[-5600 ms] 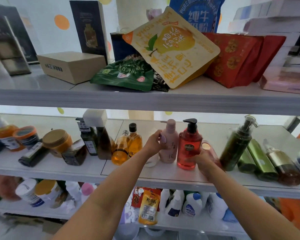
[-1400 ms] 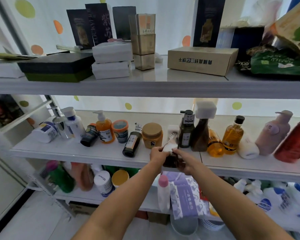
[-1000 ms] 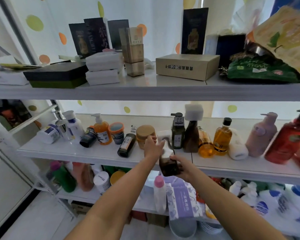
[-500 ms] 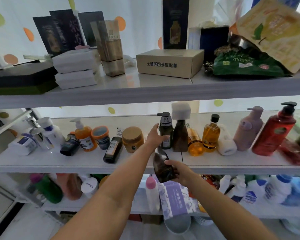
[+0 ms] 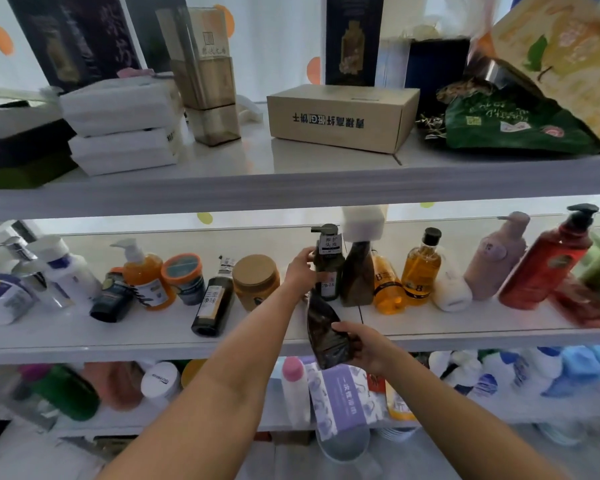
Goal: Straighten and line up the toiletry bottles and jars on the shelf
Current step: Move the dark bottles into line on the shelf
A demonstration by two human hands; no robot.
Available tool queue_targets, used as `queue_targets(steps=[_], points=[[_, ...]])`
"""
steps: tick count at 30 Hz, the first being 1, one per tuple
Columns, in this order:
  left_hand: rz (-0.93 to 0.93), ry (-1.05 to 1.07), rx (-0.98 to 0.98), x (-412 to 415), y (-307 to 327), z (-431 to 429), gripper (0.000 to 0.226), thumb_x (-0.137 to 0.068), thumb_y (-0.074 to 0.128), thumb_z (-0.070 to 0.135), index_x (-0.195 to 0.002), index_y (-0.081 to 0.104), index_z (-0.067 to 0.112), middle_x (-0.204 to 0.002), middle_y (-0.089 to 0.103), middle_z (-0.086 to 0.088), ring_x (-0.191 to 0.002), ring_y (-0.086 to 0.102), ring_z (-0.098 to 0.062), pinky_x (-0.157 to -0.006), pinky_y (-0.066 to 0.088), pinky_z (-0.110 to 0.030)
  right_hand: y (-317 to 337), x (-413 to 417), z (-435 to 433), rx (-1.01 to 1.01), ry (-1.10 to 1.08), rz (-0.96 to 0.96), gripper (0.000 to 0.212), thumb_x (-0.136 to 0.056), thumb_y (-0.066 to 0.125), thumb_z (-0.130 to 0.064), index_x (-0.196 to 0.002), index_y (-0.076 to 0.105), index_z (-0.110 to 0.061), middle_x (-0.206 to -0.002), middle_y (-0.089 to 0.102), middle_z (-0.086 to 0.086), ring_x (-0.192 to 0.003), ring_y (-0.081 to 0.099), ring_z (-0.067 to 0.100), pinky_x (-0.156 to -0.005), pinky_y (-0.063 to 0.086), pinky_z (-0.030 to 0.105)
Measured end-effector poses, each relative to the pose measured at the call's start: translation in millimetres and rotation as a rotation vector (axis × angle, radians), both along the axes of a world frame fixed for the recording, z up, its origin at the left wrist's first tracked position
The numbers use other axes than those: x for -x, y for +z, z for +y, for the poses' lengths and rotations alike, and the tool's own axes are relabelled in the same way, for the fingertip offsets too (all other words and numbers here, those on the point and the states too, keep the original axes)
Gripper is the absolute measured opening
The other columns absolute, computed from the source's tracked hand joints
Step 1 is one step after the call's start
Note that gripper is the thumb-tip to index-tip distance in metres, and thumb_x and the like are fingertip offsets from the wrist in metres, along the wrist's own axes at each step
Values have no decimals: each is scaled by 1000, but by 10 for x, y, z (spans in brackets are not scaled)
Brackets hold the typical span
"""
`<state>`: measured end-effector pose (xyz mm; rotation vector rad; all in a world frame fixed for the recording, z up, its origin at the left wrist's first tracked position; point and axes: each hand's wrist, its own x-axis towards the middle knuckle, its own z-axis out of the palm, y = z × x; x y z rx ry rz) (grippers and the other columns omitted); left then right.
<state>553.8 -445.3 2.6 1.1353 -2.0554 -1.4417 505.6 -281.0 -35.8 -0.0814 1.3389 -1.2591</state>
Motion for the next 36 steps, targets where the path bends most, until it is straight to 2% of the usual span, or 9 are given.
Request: queue_targets(steps=[4, 8, 15, 21, 24, 28, 31, 33, 36], points=[[21, -30, -28, 43, -2, -51, 65, -77, 75, 5, -135, 46, 14, -131, 56, -8, -121, 52, -28, -103, 44, -47, 23, -21, 7, -12, -21, 22, 23, -85, 66, -16, -99, 55, -1, -92, 64, 17, -86, 61, 27, -72, 52, 33], [67, -25, -72, 56, 11, -73, 59, -76, 74, 1, -130, 49, 10, -129, 57, -9, -120, 54, -28, -103, 44, -47, 5, -21, -4, -19, -29, 53, 27, -82, 68, -18, -100, 56, -2, -99, 62, 18, -93, 60, 28, -77, 53, 33], [174, -4, -69, 45, 42, -140, 51, -76, 73, -2, -122, 56, 8, -121, 62, -10, -113, 59, -31, -98, 48, -50, 20, -24, -10, -37, -15, 74, 33, -81, 70, -19, -104, 56, -1, -100, 63, 18, -93, 61, 28, -75, 53, 33], [253, 63, 37, -2, 342, -371, 40, -71, 79, 7, -107, 64, 13, -105, 67, -9, -100, 64, -34, -89, 53, -51, 101, -56, -52, -32, -36, 115, 24, -82, 69, -18, -95, 54, -3, -98, 62, 18, -91, 61, 28, -76, 53, 33], [233, 87, 99, -99, 486, -526, 31, -70, 78, 20, -96, 62, 18, -98, 68, -8, -96, 66, -33, -83, 55, -51, 151, -70, -103, -35, -113, 115, 24, -80, 71, -15, -91, 52, -3, -95, 60, 18, -87, 59, 29, -70, 53, 35], [174, 139, 125, -293, 572, -654, 25, -81, 73, 25, -97, 63, 8, -101, 69, -14, -94, 65, -33, -85, 55, -49, 126, -85, -269, -59, -246, 138, 51, -73, 77, -12, -113, 50, 3, -101, 62, 20, -87, 61, 30, -63, 54, 35], [124, 121, 126, -420, 538, -729, 30, -83, 71, 26, -101, 65, 3, -102, 70, -17, -86, 62, -28, -81, 52, -41, 91, -128, -422, -63, -340, 151, 73, -67, 81, -15, -127, 44, 3, -116, 61, 21, -103, 62, 34, -81, 56, 42], [96, 86, 117, -473, 490, -744, 31, -84, 70, 24, -104, 65, 1, -103, 70, -17, -83, 61, -25, -74, 49, -35, 92, -175, -509, -85, -397, 195, 72, -71, 79, -17, -129, 41, 3, -124, 57, 20, -112, 57, 34, -96, 50, 42], [74, 51, 94, -509, 383, -730, 28, -84, 71, 19, -104, 65, 1, -105, 69, -17, -91, 65, -29, -84, 53, -39, 118, -230, -649, -137, -422, 270, 73, -80, 72, -25, -138, 36, 1, -135, 49, 15, -124, 48, 32, -103, 42, 38]])
